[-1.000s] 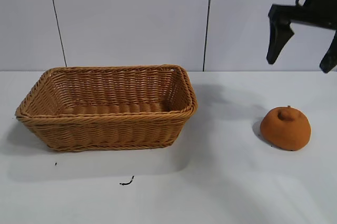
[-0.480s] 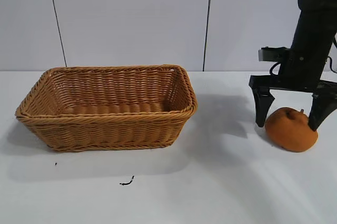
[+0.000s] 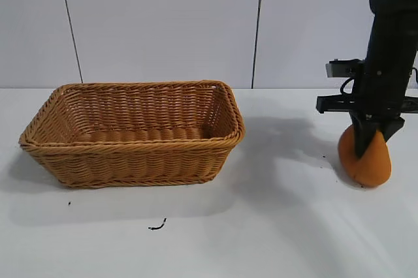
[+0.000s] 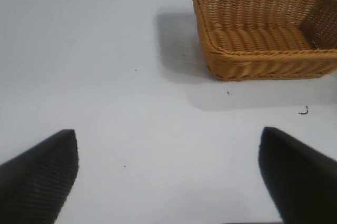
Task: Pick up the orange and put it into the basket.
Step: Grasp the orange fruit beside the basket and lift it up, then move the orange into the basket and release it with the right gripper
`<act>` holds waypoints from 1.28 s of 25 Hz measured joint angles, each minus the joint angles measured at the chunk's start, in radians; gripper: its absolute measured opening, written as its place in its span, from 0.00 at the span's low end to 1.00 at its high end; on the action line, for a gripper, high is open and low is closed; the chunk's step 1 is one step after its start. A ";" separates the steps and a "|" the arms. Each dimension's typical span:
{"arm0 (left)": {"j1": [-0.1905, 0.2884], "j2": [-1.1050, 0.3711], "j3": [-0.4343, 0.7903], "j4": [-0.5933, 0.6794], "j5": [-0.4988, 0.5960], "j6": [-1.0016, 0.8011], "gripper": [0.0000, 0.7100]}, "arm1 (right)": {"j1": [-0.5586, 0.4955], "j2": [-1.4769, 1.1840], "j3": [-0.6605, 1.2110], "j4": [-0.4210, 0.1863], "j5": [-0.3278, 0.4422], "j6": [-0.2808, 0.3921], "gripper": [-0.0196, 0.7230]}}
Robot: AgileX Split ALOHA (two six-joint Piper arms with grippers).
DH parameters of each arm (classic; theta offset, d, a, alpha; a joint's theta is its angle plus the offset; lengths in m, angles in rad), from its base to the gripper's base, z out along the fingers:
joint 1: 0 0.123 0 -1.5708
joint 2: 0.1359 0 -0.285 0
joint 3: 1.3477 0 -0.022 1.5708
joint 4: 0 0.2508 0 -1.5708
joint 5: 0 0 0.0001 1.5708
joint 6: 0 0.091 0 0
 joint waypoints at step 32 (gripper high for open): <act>0.000 0.000 0.000 0.000 0.001 0.000 0.94 | 0.614 0.239 -0.321 0.050 -0.248 0.033 0.08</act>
